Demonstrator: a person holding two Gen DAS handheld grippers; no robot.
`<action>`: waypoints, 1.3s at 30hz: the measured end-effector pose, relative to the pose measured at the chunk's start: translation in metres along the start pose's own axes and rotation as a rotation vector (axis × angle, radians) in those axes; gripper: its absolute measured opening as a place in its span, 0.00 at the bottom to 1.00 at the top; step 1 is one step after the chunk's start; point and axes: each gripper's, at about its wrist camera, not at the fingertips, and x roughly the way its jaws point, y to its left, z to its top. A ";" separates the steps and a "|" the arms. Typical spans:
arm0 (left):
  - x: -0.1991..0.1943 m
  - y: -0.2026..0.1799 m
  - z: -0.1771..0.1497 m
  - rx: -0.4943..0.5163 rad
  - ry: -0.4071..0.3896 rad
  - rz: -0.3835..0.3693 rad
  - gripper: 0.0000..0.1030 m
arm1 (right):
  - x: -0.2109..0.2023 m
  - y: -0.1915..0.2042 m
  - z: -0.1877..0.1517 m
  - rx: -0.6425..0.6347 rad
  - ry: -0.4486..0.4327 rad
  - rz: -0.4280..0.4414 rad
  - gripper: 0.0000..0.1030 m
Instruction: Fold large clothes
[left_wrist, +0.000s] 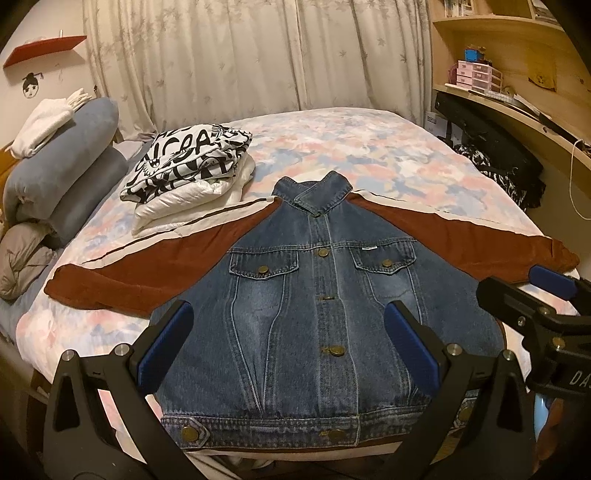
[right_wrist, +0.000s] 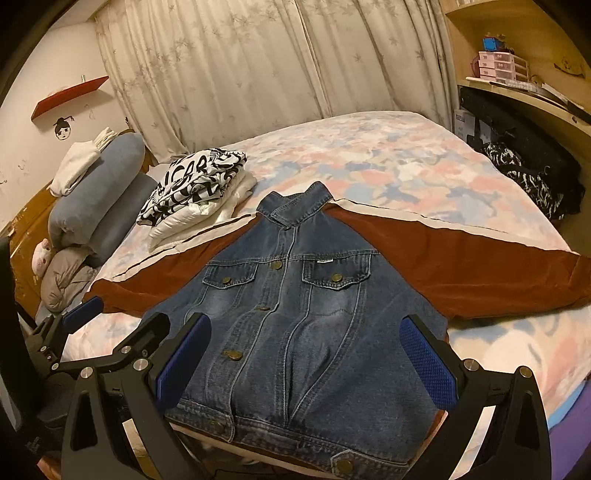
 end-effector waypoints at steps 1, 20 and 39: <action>0.000 0.001 0.000 -0.006 0.001 -0.002 0.99 | 0.001 0.001 -0.001 -0.002 0.001 -0.004 1.00; 0.002 0.005 0.000 -0.026 0.005 -0.004 0.99 | 0.015 0.003 -0.008 -0.013 0.022 -0.023 1.00; 0.002 0.004 -0.003 -0.013 0.003 -0.006 0.99 | 0.016 0.001 -0.008 -0.012 0.026 -0.026 1.00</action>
